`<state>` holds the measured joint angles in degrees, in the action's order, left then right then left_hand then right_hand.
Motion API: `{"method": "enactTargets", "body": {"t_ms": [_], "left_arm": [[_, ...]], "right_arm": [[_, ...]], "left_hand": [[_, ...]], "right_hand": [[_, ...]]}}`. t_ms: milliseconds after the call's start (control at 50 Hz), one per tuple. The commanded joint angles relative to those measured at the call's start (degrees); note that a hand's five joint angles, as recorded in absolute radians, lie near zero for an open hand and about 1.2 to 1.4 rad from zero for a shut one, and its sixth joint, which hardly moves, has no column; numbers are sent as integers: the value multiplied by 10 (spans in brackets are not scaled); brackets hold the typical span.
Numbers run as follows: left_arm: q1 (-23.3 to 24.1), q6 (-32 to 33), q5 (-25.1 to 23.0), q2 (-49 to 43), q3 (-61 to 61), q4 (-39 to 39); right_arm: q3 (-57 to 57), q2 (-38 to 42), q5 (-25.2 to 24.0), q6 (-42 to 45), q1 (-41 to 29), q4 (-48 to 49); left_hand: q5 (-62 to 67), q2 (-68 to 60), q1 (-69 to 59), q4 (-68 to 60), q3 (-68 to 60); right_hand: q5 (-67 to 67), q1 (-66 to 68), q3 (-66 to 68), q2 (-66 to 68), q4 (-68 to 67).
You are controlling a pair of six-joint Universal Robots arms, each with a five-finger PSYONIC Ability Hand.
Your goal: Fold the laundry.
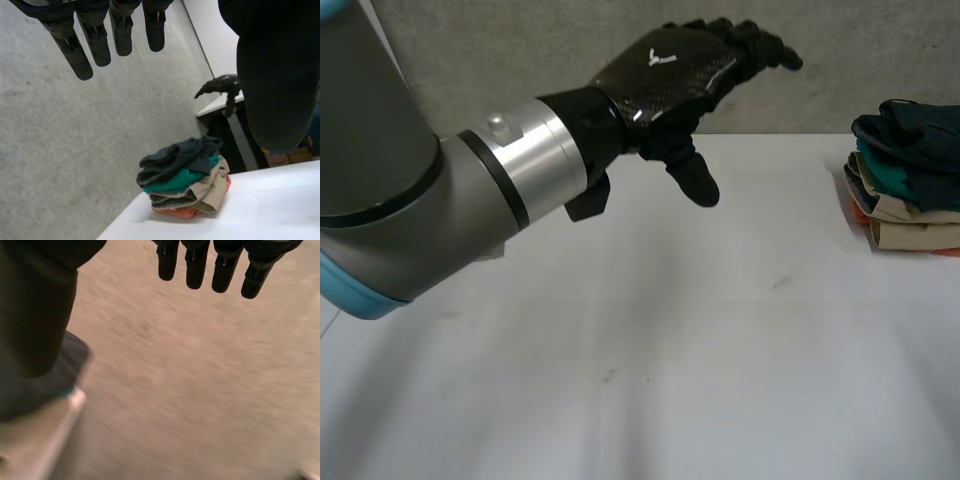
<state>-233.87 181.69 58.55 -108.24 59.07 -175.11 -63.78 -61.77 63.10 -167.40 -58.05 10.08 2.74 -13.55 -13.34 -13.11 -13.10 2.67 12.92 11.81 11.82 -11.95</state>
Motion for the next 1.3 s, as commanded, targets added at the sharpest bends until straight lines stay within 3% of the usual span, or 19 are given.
{"method": "enactTargets", "body": {"t_ms": [20, 140, 220, 300, 420, 540, 680, 760, 840, 920, 1060, 1220, 1300], "left_arm": [[-6, 1, 38, 40, -5, -12], [-47, 11, 139, 69, 0, -18], [-137, 55, 201, 68, 19, -3], [-213, 214, 229, 26, 63, 9], [-274, 355, 238, -109, 59, -11], [-351, 386, 231, -256, 0, -64], [-390, 393, 217, -372, -78, -119], [-405, 400, 181, -422, -114, -136], [-402, 399, 150, -435, -127, -139], [-370, 392, 167, -414, -116, -151], [-300, 341, 203, -226, 4, -224], [-133, 175, 197, -70, 146, -247], [-61, 156, 192, -90, 175, -250]], "right_arm": [[3, -71, 114, 110, -78, 22], [-110, -161, 81, 106, -229, 144], [-204, -193, 29, 116, -289, 182], [-278, -199, 7, 124, -352, 186], [-359, -183, 8, 174, -406, 186], [-398, -141, 10, 218, -414, 185], [-418, -121, 11, 226, -408, 185], [-421, -116, 15, 227, -407, 184], [-421, -115, 27, 227, -407, 184], [-421, -115, 39, 228, -407, 185], [-419, -126, 58, 227, -406, 186], [-414, -149, 98, 219, -405, 185], [-414, -154, 111, 218, -405, 184]], "left_hand": [[10, -2, -4, -6, -6], [13, -5, -7, -10, -10], [10, -2, -4, -6, -7], [-8, 16, 14, 12, 12], [-8, 16, 14, 12, 12], [-8, 17, 14, 12, 12], [8, 0, -2, -5, -5], [107, -99, -101, -104, -104], [658, -650, -652, -654, -654], [673, -665, -667, -669, -669], [673, -665, -667, -669, -669], [673, -665, -667, -669, -669], [673, -665, -667, -669, -669]], "right_hand": [[-27, -29, -18, -18, 20], [-27, -29, -18, -18, 20], [-27, -29, -18, -18, 20], [-27, -29, -18, -18, 20], [-27, -29, -18, -18, 20], [-27, -29, -18, -18, 20], [-27, -29, -18, -18, 20], [-27, -29, -18, -18, 20], [-27, -29, -18, -18, 20], [-27, -29, -18, -18, 20], [-27, -29, -18, -18, 20], [-27, -29, -18, -18, 20], [-27, -29, -18, -18, 20]]}}
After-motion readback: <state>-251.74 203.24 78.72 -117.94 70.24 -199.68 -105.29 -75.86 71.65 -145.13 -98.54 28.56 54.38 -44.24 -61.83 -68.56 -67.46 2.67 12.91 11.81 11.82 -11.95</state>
